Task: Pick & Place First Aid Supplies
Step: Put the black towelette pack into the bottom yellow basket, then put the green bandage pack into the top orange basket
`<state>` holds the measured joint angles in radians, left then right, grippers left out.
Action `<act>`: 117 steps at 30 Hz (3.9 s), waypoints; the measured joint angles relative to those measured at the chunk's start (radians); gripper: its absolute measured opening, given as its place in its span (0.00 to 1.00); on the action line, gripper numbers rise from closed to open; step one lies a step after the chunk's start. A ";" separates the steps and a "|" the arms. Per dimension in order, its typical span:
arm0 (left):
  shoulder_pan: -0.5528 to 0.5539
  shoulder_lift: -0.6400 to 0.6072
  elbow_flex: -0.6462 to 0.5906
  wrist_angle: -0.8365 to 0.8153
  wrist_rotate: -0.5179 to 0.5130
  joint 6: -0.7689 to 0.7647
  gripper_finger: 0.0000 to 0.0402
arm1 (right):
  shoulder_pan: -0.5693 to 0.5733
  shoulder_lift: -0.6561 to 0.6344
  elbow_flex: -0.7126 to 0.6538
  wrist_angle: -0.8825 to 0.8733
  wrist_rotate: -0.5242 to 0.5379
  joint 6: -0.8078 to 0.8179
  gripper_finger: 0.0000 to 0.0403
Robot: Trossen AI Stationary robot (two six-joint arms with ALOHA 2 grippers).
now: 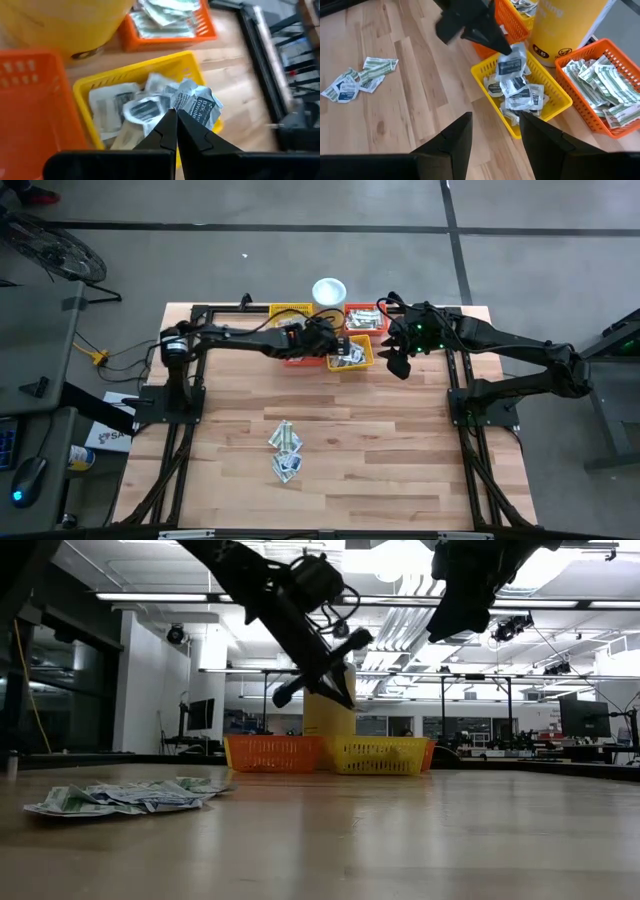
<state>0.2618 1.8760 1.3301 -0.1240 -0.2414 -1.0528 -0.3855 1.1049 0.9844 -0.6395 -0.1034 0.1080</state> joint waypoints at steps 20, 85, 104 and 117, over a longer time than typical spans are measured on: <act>-0.001 0.029 0.017 -0.089 -0.011 -0.029 0.06 | 0.000 0.000 0.000 0.000 0.000 0.022 0.39; -0.491 -0.241 -0.387 -0.429 0.201 0.406 0.29 | 0.000 0.000 0.000 -0.015 -0.024 0.015 0.39; -0.491 -0.232 -0.387 -0.425 0.181 0.708 0.29 | 0.000 0.000 0.000 -0.016 -0.024 0.014 0.39; -0.491 -0.202 -0.398 -0.403 0.185 0.708 0.29 | 0.000 0.000 0.000 -0.023 -0.024 0.014 0.39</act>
<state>-0.2295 1.6745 0.9319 -0.5273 -0.0565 -0.3447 -0.3854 1.1053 0.9844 -0.6628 -0.1271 0.1219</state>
